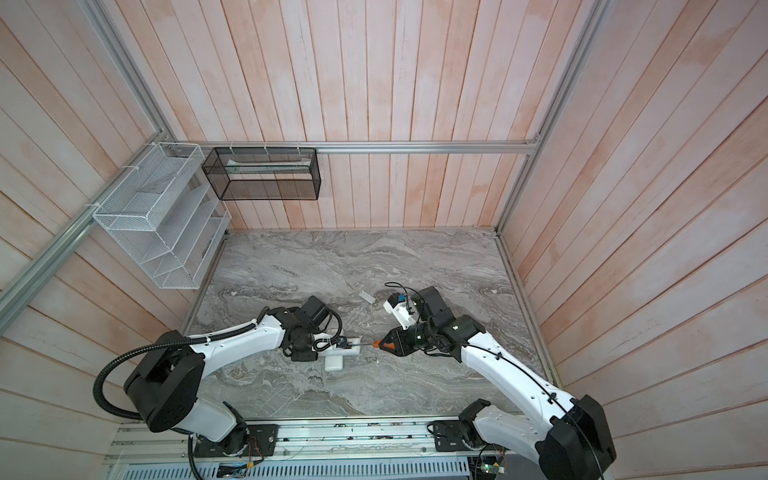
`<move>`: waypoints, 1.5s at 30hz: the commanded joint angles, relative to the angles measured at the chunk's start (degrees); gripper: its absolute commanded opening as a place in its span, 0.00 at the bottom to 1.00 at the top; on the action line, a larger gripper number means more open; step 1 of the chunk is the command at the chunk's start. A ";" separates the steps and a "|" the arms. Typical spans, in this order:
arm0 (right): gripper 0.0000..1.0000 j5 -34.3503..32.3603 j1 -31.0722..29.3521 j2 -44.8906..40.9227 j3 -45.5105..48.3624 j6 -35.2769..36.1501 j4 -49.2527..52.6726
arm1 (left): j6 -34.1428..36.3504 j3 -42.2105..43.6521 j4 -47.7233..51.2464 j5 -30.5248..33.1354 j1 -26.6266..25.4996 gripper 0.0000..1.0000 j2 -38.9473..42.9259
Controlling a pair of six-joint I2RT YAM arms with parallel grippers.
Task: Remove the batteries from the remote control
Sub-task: 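Rotate the remote with the left gripper while the screwdriver stays in the compartment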
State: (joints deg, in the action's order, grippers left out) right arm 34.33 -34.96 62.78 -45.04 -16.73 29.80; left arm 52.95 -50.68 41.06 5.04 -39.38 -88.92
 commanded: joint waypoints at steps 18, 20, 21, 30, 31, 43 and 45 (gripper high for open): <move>0.00 8.13 -0.88 1.56 -3.24 0.84 -6.28 | -2.07 -3.64 -3.94 -5.87 -0.48 0.00 2.30; 0.00 6.96 -0.74 1.00 -3.61 0.41 -5.54 | -2.48 -3.44 -3.72 -6.07 -0.02 0.00 3.35; 0.00 6.28 -0.63 0.81 -3.86 0.30 -5.02 | -2.79 -3.42 -3.62 -6.24 0.32 0.01 3.96; 0.00 3.33 -0.07 1.46 -6.15 0.21 -0.17 | -12.09 -5.30 -2.74 -11.15 4.36 0.52 9.77; 0.00 2.91 -0.04 1.57 -6.35 0.28 0.18 | -14.09 -5.52 -2.82 -12.26 4.96 0.82 10.48; 0.00 -0.04 1.21 3.57 -10.22 0.38 2.94 | -64.60 -8.59 -2.82 -17.44 16.03 1.00 17.68; 0.00 -0.09 1.31 3.91 -10.82 0.55 3.03 | -72.88 -8.90 -0.95 -19.23 18.17 1.00 17.61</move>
State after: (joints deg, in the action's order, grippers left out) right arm 34.98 -33.91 66.28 -53.41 -16.51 31.81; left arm -1.52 -58.02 37.58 -10.61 -23.53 -71.68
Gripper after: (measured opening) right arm 0.260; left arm 0.999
